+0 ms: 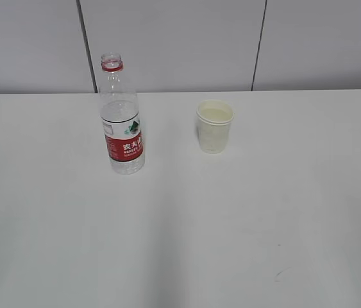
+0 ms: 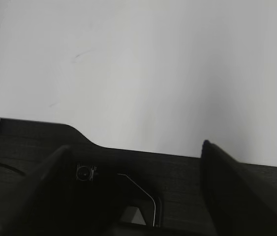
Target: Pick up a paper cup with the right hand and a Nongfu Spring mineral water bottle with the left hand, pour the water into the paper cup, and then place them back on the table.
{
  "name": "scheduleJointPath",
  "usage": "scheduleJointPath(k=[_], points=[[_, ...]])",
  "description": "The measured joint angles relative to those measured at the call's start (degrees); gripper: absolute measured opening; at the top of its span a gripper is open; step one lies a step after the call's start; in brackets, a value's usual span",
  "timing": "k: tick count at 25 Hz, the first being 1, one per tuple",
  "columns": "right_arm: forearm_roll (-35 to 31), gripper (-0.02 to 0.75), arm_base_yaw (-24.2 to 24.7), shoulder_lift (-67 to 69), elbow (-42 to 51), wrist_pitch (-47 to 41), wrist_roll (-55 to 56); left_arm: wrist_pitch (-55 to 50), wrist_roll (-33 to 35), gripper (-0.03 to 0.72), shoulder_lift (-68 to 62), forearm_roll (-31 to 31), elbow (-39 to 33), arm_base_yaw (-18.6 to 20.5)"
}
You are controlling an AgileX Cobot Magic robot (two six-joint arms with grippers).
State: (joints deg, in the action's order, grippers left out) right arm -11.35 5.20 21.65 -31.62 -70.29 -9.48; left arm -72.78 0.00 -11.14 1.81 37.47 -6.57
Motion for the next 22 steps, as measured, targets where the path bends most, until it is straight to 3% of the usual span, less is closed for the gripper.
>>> scheduleJointPath(k=[16, 22], points=[[-1.7, 0.588, 0.0, -13.0, 3.8, 4.1, 0.0, -0.6, 0.0, 0.544, 6.7, -0.9, 0.0, 0.0], [-1.7, 0.588, 0.0, -20.9, 3.8, 4.1, 0.0, -0.1, 0.0, 0.544, 7.2, -0.9, -4.6, 0.0]])
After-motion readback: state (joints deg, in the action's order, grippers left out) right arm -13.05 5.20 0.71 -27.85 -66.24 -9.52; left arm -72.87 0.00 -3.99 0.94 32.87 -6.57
